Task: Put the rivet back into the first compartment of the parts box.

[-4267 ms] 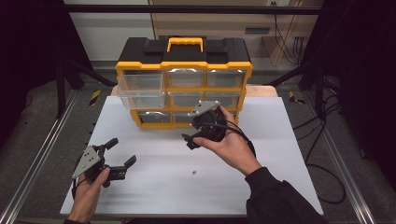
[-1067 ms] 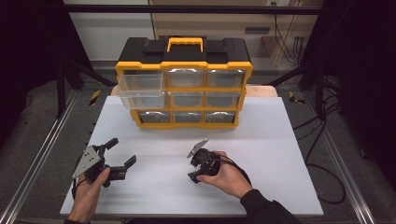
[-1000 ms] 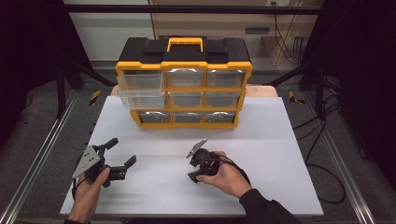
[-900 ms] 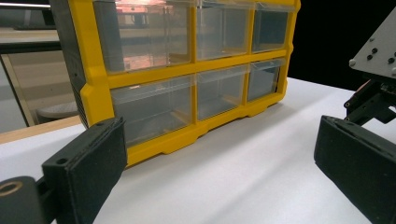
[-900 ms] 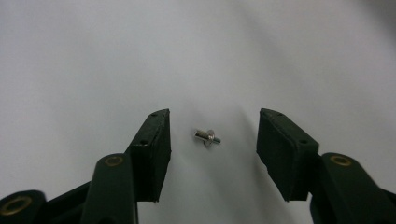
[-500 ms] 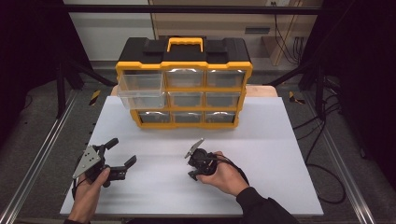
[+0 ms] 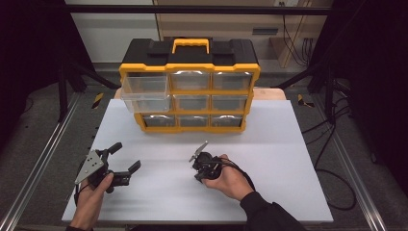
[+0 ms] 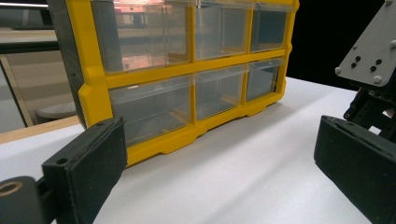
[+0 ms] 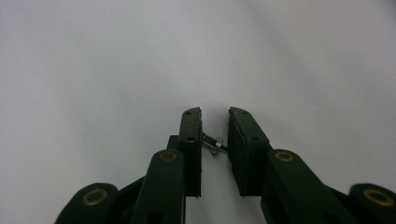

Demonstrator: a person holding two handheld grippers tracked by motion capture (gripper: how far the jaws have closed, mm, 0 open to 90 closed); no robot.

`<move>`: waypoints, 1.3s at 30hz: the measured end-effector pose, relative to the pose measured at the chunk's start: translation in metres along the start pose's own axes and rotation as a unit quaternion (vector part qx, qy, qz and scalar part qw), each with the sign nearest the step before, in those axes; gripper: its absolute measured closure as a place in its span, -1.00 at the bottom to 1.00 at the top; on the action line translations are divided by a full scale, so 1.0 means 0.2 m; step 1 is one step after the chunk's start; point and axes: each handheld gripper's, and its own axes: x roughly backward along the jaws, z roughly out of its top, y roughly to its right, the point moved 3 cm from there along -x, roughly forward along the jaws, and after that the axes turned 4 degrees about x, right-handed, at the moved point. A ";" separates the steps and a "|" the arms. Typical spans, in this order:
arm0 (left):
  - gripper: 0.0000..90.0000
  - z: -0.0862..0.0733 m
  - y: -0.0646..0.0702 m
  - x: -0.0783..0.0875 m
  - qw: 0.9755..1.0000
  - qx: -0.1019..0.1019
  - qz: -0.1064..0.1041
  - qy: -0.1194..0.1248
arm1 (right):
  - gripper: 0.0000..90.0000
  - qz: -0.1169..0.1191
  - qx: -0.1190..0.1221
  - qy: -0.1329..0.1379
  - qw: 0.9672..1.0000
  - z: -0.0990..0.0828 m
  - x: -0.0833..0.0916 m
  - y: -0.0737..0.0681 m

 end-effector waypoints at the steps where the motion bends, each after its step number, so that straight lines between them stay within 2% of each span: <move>1: -0.94 0.00 0.00 0.00 1.000 0.000 0.000 0.000 | 0.72 -0.001 0.004 -0.001 1.000 0.00 0.00 0.00; 2: -0.94 0.00 0.00 0.00 1.000 0.000 0.000 0.000 | 0.75 -0.007 0.024 -0.006 1.000 0.00 0.00 0.02; 6: -0.94 0.00 0.00 0.00 1.000 0.000 -0.001 0.000 | 0.77 -0.002 0.020 -0.004 1.000 0.00 0.00 0.02; 8: -0.94 0.00 0.00 0.00 1.000 0.001 0.000 0.000 | 0.78 -0.006 0.023 -0.005 1.000 0.00 0.00 0.02; 13: -0.94 0.00 0.00 0.00 1.000 0.001 -0.001 0.000 | 0.79 -0.006 0.020 -0.005 1.000 0.00 0.00 0.02; 15: -0.94 0.00 0.00 0.00 1.000 0.001 0.000 0.000 | 0.79 0.002 0.004 0.001 1.000 0.00 0.00 0.02; 16: -0.94 0.00 0.00 0.00 1.000 0.001 0.000 0.000 | 0.79 -0.004 0.017 -0.003 1.000 -0.01 0.00 0.03; 22: -0.94 0.00 0.00 0.00 1.000 0.002 -0.001 -0.001 | 0.79 -0.005 0.014 0.002 1.000 -0.01 0.01 0.03; 25: -0.94 0.00 0.00 0.00 1.000 0.002 0.000 -0.001 | 0.79 0.003 -0.008 0.007 1.000 0.00 0.01 0.02; 28: -0.94 0.00 0.00 0.00 1.000 0.002 0.000 -0.001 | 0.79 -0.001 -0.009 0.008 1.000 0.00 0.02 0.02; 39: -0.94 0.00 0.00 0.00 1.000 0.002 0.000 0.000 | 0.79 -0.011 -0.007 0.044 0.999 0.01 0.12 0.08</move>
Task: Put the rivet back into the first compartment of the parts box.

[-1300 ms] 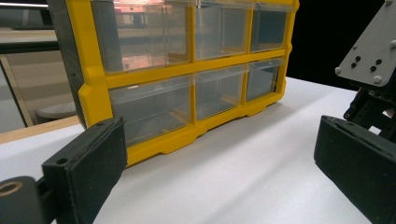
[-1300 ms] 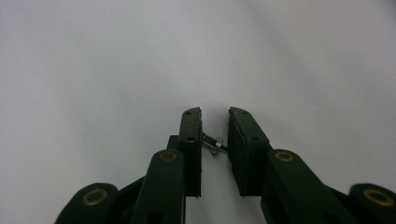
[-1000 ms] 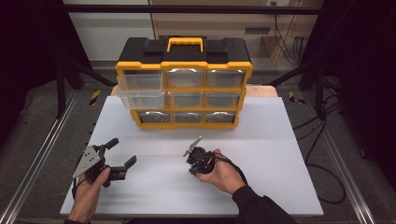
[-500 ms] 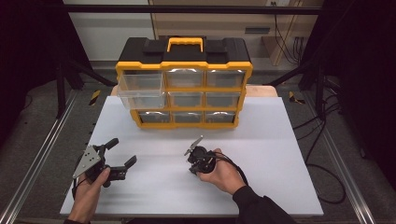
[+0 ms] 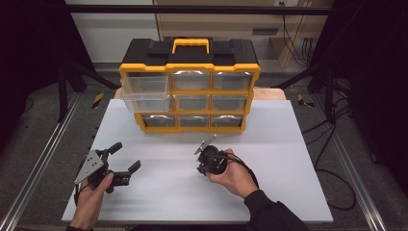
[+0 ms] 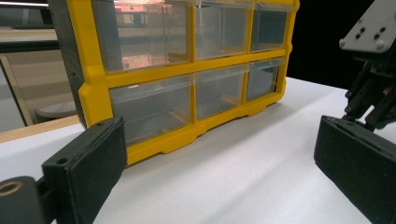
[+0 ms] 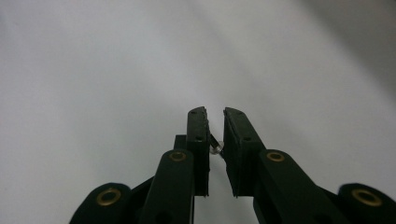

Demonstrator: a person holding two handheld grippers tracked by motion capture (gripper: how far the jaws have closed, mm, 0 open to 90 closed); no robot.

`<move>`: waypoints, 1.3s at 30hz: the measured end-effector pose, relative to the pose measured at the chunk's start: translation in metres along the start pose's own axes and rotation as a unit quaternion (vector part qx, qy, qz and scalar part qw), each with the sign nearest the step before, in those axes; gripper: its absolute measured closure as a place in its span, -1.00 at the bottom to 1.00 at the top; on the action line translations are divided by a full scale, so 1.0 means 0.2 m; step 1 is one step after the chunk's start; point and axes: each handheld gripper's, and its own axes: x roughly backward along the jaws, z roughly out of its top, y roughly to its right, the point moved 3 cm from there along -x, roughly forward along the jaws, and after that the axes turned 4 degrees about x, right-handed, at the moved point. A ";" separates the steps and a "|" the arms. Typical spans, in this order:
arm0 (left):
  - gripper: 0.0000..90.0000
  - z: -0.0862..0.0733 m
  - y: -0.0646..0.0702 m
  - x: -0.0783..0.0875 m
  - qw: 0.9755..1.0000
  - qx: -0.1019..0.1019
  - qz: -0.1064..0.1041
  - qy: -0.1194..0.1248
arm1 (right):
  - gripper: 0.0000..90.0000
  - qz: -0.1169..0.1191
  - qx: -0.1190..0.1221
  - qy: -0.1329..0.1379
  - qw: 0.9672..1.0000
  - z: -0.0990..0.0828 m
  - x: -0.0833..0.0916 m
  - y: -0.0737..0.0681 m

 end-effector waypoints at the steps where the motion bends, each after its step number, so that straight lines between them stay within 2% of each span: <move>1: -0.94 0.00 0.00 0.00 1.000 0.000 0.000 0.000 | 0.79 -0.001 -0.001 0.007 1.000 0.01 0.01 0.00; 14: -0.94 0.00 0.00 0.00 1.000 0.000 0.000 0.000 | 0.79 -0.023 -0.001 0.055 0.998 0.11 0.22 0.06; 23: -0.94 0.00 0.00 0.00 1.000 -0.001 0.000 0.000 | 0.80 -0.038 0.013 0.078 0.996 0.21 0.35 0.09; 28: -0.94 0.00 0.00 0.00 1.000 0.000 0.000 0.000 | 0.80 -0.042 0.012 0.086 0.995 0.26 0.40 0.09; 39: -0.94 0.00 0.00 0.00 1.000 0.000 0.000 0.000 | 0.80 -0.052 0.029 0.105 0.993 0.35 0.49 0.08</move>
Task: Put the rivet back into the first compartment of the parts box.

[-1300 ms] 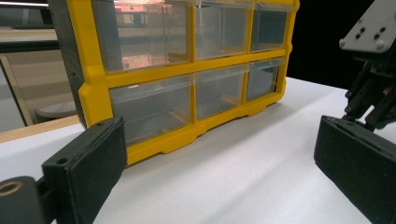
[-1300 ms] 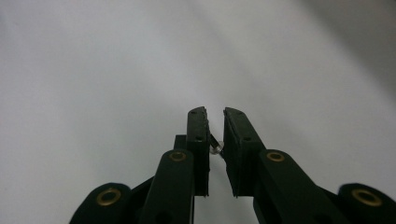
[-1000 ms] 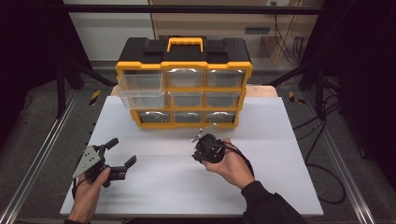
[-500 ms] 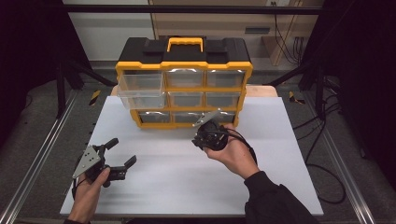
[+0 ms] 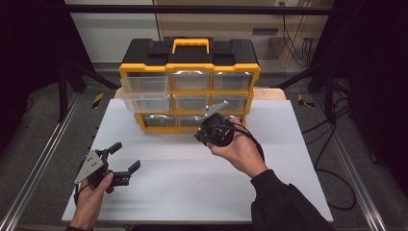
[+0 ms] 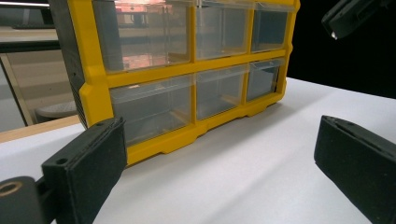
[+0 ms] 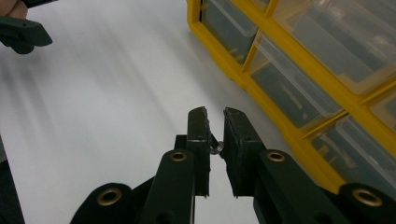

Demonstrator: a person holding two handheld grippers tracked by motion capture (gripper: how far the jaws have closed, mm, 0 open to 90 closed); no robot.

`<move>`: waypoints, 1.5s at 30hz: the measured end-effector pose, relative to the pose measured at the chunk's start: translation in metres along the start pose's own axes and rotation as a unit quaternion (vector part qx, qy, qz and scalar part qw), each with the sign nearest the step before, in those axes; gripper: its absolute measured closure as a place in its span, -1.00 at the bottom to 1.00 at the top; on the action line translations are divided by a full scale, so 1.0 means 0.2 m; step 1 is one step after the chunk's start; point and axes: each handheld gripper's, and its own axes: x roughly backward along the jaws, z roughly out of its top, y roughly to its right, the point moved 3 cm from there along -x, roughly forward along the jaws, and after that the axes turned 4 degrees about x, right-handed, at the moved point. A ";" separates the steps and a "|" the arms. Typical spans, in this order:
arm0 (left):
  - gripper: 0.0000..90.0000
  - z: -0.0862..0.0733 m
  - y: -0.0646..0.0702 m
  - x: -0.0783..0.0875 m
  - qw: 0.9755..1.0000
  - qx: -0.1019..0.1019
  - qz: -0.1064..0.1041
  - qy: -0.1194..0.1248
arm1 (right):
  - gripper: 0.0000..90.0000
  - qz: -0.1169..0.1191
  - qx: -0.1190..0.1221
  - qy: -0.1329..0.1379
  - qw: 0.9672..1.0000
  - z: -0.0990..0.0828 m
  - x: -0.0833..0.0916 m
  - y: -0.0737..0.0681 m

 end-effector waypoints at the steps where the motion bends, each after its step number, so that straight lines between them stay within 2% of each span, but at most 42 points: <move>1: -0.94 0.00 0.00 0.00 1.000 0.000 0.000 0.000 | 0.80 -0.001 0.000 0.000 1.000 0.01 0.01 0.00; 26: -0.94 0.00 0.00 0.00 1.000 0.001 0.000 0.001 | 0.80 -0.013 0.039 0.027 0.999 0.23 0.12 -0.01; 35: -0.94 0.00 0.00 0.00 1.000 0.001 0.000 0.001 | 0.80 -0.018 0.044 0.037 0.998 0.31 0.16 -0.01; 45: -0.94 0.00 0.00 0.00 1.000 0.001 0.000 0.001 | 0.80 -0.023 0.049 0.043 0.998 0.35 0.18 -0.01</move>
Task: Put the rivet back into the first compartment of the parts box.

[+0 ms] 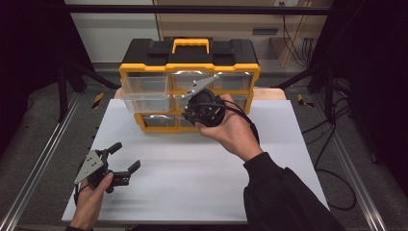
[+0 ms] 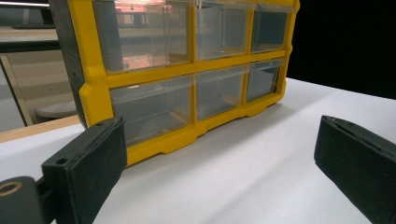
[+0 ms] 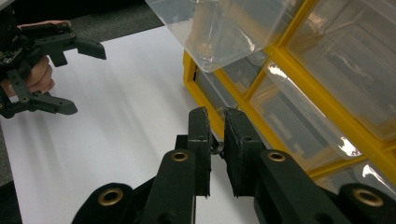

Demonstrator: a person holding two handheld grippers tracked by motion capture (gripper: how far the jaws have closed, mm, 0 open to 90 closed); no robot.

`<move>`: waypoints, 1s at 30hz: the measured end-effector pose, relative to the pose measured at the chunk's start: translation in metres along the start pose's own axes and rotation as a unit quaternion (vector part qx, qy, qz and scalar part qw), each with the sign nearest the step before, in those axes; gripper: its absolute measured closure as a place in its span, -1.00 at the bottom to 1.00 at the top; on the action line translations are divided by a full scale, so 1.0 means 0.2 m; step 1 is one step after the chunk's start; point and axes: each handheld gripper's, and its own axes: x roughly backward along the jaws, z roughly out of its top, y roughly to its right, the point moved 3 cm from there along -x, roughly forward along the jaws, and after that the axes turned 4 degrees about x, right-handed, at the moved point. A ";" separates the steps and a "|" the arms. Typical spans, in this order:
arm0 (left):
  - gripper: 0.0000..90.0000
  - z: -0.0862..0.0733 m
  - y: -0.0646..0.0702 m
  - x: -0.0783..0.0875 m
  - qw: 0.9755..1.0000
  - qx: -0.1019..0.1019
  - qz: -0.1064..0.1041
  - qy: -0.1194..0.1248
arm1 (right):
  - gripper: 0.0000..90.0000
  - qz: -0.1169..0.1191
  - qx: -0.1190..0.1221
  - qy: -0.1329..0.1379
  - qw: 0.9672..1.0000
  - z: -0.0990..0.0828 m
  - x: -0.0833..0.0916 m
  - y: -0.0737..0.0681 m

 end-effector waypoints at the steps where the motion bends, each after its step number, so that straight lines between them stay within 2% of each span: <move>1: -0.94 0.00 0.00 0.00 1.000 0.000 0.000 0.000 | 0.80 0.000 0.000 0.001 1.000 0.01 0.00 0.00; 20: -0.94 0.00 0.00 0.00 1.000 0.001 0.000 0.000 | 0.80 -0.008 0.008 0.028 1.000 0.19 0.05 0.02; 30: -0.94 0.00 0.00 0.00 1.000 0.001 0.000 0.001 | 0.80 -0.015 0.011 0.036 0.999 0.25 0.07 0.03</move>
